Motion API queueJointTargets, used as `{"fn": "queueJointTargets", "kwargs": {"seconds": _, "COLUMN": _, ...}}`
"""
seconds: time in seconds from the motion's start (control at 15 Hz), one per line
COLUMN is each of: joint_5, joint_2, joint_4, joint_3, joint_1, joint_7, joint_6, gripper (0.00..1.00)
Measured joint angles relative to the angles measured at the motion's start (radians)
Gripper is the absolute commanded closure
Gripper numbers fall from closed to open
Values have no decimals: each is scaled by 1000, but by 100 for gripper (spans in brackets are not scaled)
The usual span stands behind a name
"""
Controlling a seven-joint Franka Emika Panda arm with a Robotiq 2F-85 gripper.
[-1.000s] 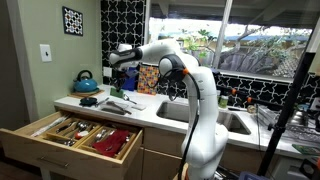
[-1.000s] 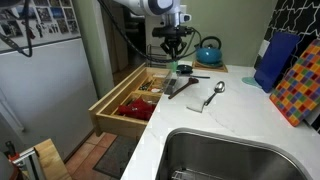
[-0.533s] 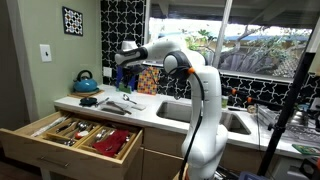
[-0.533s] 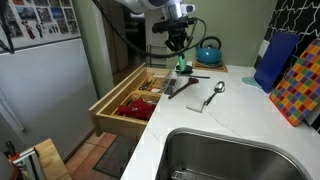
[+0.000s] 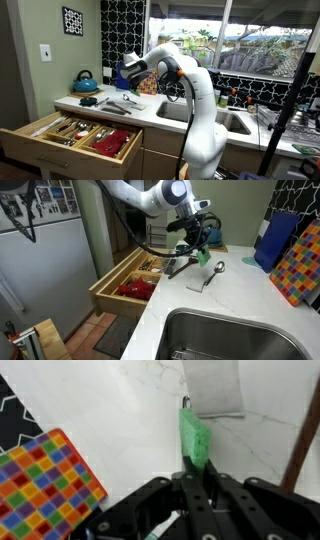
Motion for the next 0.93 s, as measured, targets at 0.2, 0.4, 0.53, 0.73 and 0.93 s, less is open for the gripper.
{"fn": "queueJointTargets", "kwargs": {"seconds": 0.2, "joint_5": 0, "joint_2": 53, "joint_4": 16, "joint_3": -20, "joint_1": 0, "joint_7": 40, "joint_6": -44, "gripper": 97}}
{"fn": "queueJointTargets", "kwargs": {"seconds": 0.4, "joint_5": 5, "joint_2": 82, "joint_4": 22, "joint_3": -21, "joint_1": 0, "joint_7": 44, "joint_6": -73, "gripper": 97}}
{"fn": "queueJointTargets", "kwargs": {"seconds": 0.53, "joint_5": 4, "joint_2": 95, "joint_4": 23, "joint_3": -20, "joint_1": 1, "joint_7": 41, "joint_6": -82, "gripper": 97}}
{"fn": "queueJointTargets", "kwargs": {"seconds": 0.73, "joint_5": -13, "joint_2": 113, "joint_4": 23, "joint_3": -21, "joint_1": 4, "joint_7": 26, "joint_6": -114, "gripper": 63}}
{"fn": "queueJointTargets", "kwargs": {"seconds": 0.93, "joint_5": -30, "joint_2": 121, "joint_4": 23, "joint_3": -23, "joint_1": 7, "joint_7": 30, "joint_6": -127, "gripper": 40}}
